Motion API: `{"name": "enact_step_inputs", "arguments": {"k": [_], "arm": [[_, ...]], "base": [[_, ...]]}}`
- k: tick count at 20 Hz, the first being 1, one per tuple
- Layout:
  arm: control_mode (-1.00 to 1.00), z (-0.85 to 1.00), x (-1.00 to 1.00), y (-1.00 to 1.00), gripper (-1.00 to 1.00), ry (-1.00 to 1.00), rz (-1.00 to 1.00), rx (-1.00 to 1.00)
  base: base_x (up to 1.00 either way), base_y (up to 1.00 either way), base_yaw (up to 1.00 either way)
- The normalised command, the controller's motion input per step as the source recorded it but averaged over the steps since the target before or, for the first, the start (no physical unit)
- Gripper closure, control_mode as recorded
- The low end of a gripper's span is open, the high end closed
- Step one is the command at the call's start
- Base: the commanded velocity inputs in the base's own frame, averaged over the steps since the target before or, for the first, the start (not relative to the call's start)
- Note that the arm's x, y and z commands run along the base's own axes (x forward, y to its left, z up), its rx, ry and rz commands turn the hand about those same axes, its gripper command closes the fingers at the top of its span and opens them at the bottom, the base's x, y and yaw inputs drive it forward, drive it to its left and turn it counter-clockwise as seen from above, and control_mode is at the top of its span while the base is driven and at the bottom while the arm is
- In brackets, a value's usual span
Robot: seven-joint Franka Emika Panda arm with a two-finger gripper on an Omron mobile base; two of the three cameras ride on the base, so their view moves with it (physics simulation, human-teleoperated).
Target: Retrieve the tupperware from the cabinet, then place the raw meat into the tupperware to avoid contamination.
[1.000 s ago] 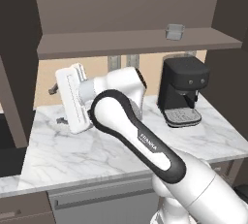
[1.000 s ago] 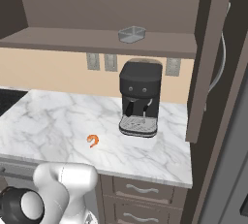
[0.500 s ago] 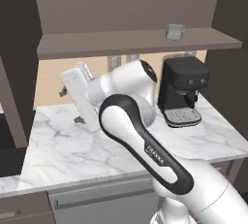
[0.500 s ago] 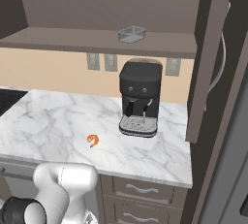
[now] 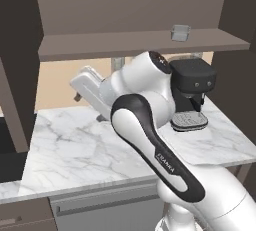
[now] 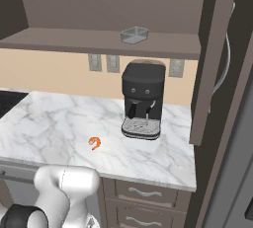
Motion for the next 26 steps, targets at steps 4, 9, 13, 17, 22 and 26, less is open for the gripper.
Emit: {"name": "enact_step_inputs", "arguments": {"k": [4, 9, 13, 17, 22, 26], "arm": [[-1.00, 0.00, -0.08, 0.00, -1.00, -0.10, 0.11, -0.34], [-1.00, 0.01, -0.10, -0.03, -1.00, -0.03, 0.09, -0.33], [-1.00, 0.06, 0.00, -0.32, -1.00, -0.14, 0.14, -0.31], [-1.00, 0.03, 0.00, -0.45, -1.00, -0.19, 0.16, -0.28], [-1.00, -0.04, 0.02, -0.47, -1.00, -0.18, 0.14, -0.24], [-1.00, -0.22, 0.08, -0.65, -1.00, -0.16, 0.17, -0.14]], "base": [[0.00, 0.00, 0.00], [0.00, 0.00, 0.00], [0.00, 0.00, 0.00], [0.00, 0.00, 0.00], [0.00, 0.00, 0.00], [0.00, 0.00, 0.00]]}}
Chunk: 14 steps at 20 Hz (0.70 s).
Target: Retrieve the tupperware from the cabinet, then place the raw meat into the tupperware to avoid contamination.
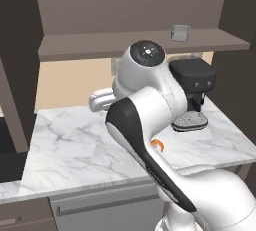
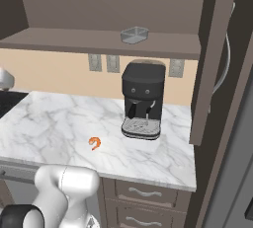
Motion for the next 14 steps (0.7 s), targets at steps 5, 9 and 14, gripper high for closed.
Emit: {"name": "enact_step_inputs", "arguments": {"k": [5, 9, 14], "arm": [[-1.00, -0.02, 0.18, -0.59, -1.00, -0.09, 0.19, -0.17], [-1.00, 0.03, 0.17, -0.55, -1.00, -0.04, 0.15, -0.22], [-1.00, 0.03, 0.14, -0.47, -1.00, -0.05, 0.08, -0.25]], "base": [[0.00, 0.00, 0.00], [0.00, 0.00, 0.00], [0.00, 0.00, 0.00]]}}
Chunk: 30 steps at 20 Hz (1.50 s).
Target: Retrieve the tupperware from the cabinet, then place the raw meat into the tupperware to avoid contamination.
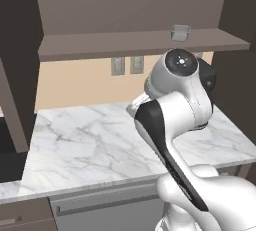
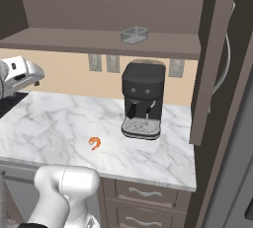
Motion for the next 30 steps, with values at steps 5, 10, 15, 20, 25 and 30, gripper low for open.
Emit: {"name": "enact_step_inputs", "arguments": {"k": [5, 10, 15, 20, 25, 30], "arm": [[-1.00, 0.13, 0.06, -0.44, -1.00, -0.11, 0.07, -0.26], [-1.00, 0.23, 0.02, -0.33, -1.00, -0.12, 0.06, -0.22], [-1.00, 0.35, 0.16, -0.18, -1.00, -0.02, 0.03, -0.13], [-1.00, 0.34, 0.15, -0.10, -1.00, 0.03, 0.00, -0.07], [-1.00, 0.22, 0.31, -0.17, -1.00, 0.05, -0.05, -0.05], [-1.00, 0.12, 0.37, -0.23, -1.00, 0.00, -0.10, -0.04]], "base": [[0.00, 0.00, 0.00], [0.00, 0.00, 0.00], [0.00, 0.00, 0.00], [0.00, 0.00, 0.00], [0.00, 0.00, 0.00], [0.00, 0.00, 0.00]]}}
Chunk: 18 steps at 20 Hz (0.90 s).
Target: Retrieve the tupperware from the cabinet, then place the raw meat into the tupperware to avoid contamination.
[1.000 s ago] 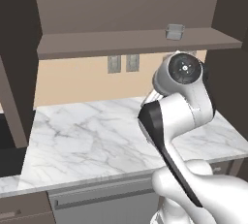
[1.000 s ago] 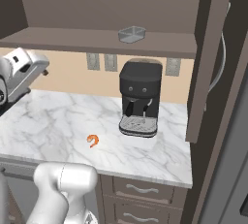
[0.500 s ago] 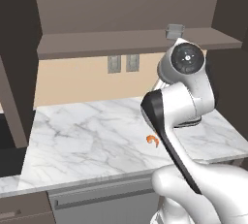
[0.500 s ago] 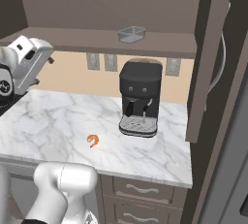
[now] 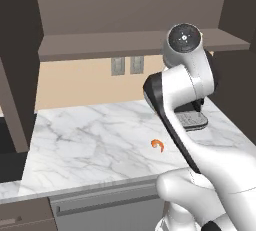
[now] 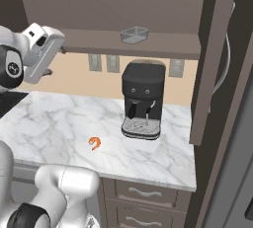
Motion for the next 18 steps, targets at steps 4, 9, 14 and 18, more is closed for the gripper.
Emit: {"name": "enact_step_inputs", "arguments": {"k": [4, 9, 14, 18], "arm": [[-1.00, 0.11, 0.34, -0.25, -1.00, 0.00, -0.10, -0.02], [-1.00, 0.15, 0.31, -0.25, -1.00, 0.00, -0.10, -0.01], [-1.00, 0.23, 0.27, -0.31, -1.00, 0.00, -0.07, 0.00], [-1.00, 0.12, 0.33, -0.33, -1.00, 0.01, -0.09, 0.00]], "base": [[0.00, 0.00, 0.00], [0.00, 0.00, 0.00], [0.00, 0.00, 0.00], [0.00, 0.00, 0.00]]}}
